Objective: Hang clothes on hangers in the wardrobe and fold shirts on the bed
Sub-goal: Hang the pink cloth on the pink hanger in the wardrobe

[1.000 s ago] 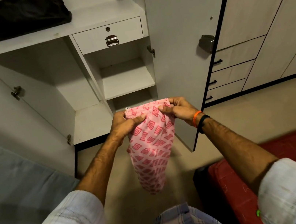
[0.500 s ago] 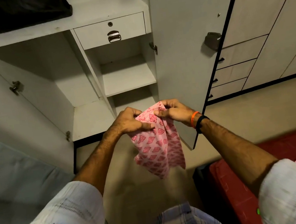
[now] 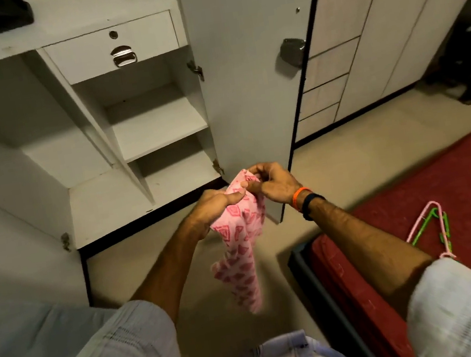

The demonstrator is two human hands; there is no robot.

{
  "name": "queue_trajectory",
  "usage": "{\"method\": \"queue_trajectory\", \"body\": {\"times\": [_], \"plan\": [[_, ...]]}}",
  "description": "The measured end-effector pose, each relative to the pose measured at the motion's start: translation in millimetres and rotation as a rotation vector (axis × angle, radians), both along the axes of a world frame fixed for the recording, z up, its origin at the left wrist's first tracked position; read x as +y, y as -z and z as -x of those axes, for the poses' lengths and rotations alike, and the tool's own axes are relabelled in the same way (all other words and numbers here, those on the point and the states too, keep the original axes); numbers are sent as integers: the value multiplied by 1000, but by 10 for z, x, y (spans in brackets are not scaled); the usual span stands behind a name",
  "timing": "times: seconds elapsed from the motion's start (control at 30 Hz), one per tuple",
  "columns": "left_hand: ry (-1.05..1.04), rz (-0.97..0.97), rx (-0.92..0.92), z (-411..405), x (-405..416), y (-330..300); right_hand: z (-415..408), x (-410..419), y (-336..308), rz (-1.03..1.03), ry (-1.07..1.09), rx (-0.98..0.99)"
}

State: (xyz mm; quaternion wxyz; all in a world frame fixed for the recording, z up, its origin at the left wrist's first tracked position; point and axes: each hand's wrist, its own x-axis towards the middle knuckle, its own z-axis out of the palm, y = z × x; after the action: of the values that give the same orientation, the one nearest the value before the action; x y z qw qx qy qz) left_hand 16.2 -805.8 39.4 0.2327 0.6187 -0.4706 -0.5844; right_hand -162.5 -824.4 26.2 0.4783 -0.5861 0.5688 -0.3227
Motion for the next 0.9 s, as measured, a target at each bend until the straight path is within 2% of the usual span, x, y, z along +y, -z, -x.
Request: {"method": "queue_trajectory", "body": {"times": [0.13, 0.23, 0.3, 0.53, 0.73, 0.9], "plan": [[-50, -71, 67, 255, 25, 165, 204, 180, 141, -71, 160, -93], [-103, -173, 200, 467, 53, 321, 465, 361, 240, -105, 249, -87], [-114, -193, 222, 689, 95, 403, 716, 510, 344, -118, 299, -49], [21, -269, 210, 1798, 316, 558, 1692, 1080, 594, -110, 527, -15], [-68, -308, 221, 2869, 654, 763, 2551, 1645, 898, -125, 746, 59], [-68, -273, 147, 3715, 876, 1022, 3193, 2086, 1180, -248, 883, 42]]}}
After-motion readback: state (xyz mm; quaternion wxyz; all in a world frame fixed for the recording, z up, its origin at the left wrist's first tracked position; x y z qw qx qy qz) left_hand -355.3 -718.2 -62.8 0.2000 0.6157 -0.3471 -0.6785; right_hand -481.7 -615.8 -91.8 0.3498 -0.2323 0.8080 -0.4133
